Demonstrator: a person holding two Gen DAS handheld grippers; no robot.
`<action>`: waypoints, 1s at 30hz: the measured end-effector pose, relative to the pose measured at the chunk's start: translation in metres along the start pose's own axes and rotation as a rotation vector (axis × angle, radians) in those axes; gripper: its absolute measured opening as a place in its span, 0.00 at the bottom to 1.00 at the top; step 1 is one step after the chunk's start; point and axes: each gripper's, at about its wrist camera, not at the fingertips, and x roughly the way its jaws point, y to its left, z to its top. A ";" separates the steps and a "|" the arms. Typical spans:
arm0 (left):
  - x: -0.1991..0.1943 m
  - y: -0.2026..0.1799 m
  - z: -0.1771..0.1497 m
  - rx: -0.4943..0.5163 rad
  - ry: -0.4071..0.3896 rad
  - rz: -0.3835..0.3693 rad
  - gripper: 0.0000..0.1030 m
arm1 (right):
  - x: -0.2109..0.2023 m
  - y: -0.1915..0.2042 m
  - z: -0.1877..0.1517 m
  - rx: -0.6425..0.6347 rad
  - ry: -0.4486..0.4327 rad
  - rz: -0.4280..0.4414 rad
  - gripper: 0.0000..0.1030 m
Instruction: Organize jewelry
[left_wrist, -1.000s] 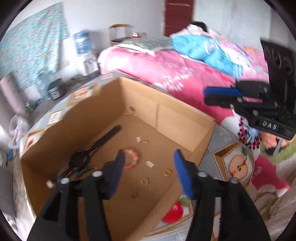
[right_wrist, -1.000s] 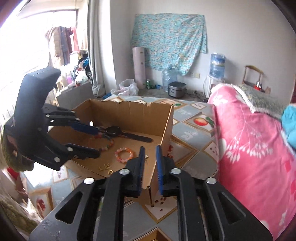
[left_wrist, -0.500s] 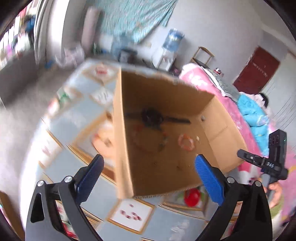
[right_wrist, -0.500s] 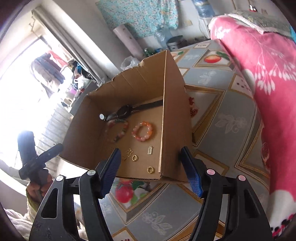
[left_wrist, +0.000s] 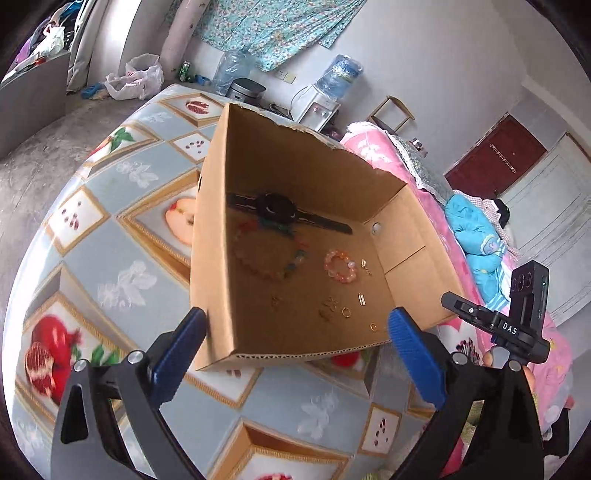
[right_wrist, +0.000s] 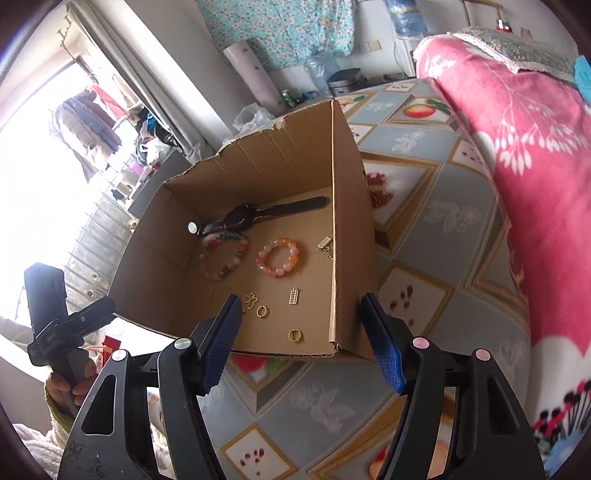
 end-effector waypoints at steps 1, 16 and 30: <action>-0.004 -0.001 -0.007 -0.005 0.001 -0.005 0.93 | -0.004 0.001 -0.007 -0.005 -0.001 -0.006 0.62; -0.044 -0.032 -0.079 0.068 -0.090 0.068 0.93 | -0.035 0.004 -0.052 -0.011 -0.059 -0.060 0.62; -0.081 -0.091 -0.121 0.195 -0.288 0.430 0.95 | -0.074 0.073 -0.121 -0.187 -0.186 -0.284 0.90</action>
